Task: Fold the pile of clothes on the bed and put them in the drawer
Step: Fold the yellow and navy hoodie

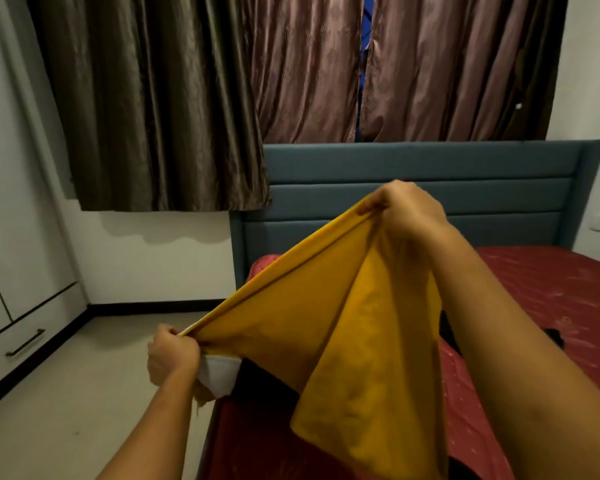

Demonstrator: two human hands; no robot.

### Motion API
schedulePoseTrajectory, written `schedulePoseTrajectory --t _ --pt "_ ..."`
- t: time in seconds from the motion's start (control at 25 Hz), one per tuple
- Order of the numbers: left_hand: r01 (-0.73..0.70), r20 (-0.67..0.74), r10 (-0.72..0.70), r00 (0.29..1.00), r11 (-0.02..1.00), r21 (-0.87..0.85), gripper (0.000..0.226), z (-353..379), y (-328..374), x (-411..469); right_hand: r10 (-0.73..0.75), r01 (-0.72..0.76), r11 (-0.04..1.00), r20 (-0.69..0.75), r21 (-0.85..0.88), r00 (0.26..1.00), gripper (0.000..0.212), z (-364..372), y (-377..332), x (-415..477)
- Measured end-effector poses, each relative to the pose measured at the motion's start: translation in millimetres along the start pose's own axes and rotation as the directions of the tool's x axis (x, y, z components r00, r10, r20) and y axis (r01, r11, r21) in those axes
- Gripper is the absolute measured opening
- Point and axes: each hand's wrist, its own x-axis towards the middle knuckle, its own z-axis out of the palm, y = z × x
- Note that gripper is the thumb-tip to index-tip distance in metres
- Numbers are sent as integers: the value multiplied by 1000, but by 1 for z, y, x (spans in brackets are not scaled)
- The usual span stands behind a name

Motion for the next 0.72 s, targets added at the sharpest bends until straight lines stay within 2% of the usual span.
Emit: schedulePoseTrajectory --t 0.08,0.12,0.16,0.24,0.32,0.36,0.44,0.48,0.56,0.64,0.72 --pt "76 71 -79 994 996 37 26 2 0 15 152 -131 983 174 -126 973 33 20 29 15" --pt "81 91 -83 992 996 21 27 3 12 24 203 -172 972 204 -162 958 33 27 42 24" --pt "66 95 -62 993 997 -36 27 4 32 33 220 -193 967 164 -165 962 34 28 52 36" --pt "-10 43 22 999 966 -258 25 -4 89 46 204 -211 973 -77 -98 976 37 13 69 64" --pt "-121 -45 115 992 842 -526 24 -21 144 47 136 -153 988 -335 -26 932 45 -9 83 82" --pt "-212 -119 176 977 778 -591 26 -29 162 44 104 -126 992 -413 -28 905 48 -17 90 83" --pt "-435 -269 343 900 744 -507 34 -40 168 30 62 -100 993 -445 -63 893 52 -14 109 70" --pt "-533 -306 440 844 752 -388 41 -40 156 25 65 -99 993 -393 -66 917 53 -3 120 59" --pt "-625 -211 595 776 772 -119 49 -27 103 14 111 -124 991 -202 -52 973 51 34 149 28" --pt "-639 33 640 768 763 99 42 -4 33 0 176 -173 983 34 -62 984 41 75 175 -13" --pt "-656 404 533 743 697 288 28 15 -33 -25 213 -165 970 306 -176 928 33 128 209 -60"
